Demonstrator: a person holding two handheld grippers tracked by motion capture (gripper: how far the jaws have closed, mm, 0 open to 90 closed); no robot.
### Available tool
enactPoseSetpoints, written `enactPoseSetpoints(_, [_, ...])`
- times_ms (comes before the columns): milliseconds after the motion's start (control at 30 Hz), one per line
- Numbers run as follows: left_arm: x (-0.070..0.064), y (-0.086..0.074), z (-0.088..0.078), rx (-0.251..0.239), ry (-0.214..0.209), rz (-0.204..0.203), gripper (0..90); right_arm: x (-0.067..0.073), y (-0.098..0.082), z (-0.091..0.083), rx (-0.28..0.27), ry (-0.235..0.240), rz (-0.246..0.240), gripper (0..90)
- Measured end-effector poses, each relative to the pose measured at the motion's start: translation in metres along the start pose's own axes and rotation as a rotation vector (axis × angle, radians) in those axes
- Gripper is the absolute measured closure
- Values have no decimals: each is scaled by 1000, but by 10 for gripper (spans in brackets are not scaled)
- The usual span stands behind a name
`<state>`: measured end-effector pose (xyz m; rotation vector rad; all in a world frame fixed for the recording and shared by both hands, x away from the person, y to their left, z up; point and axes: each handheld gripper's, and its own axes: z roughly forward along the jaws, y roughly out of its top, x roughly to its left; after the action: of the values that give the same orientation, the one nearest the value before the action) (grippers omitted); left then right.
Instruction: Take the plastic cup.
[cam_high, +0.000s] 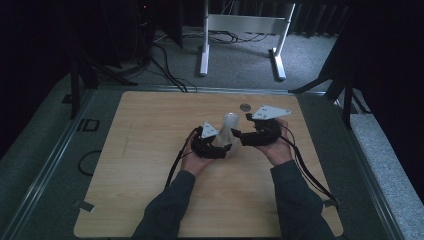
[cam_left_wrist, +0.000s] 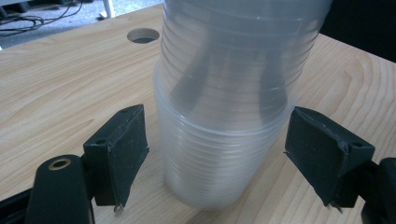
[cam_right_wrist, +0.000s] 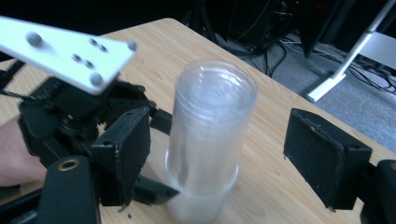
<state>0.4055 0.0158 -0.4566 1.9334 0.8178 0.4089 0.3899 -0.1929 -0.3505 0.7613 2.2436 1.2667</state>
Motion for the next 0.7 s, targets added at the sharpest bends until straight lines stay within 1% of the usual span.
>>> enactPoseSetpoints(167, [-1,0,3,8,7,10,211,1,8,6,-9,0,-7,227])
enactPoseSetpoints(300, [-1,-2,5,7,9,1,211,2,11,12,-13,3,-2,228])
enactPoseSetpoints(467, [-1,-1,5,1,11,6,211,2,11,19,-5,1,-2,231])
enactPoseSetpoints(667, [-2,0,5,-12,10,6,212,1,10,27,1,8,13,237])
enactPoseSetpoints(700, [-2,0,4,-14,10,7,213,-1,9,32,4,9,22,241])
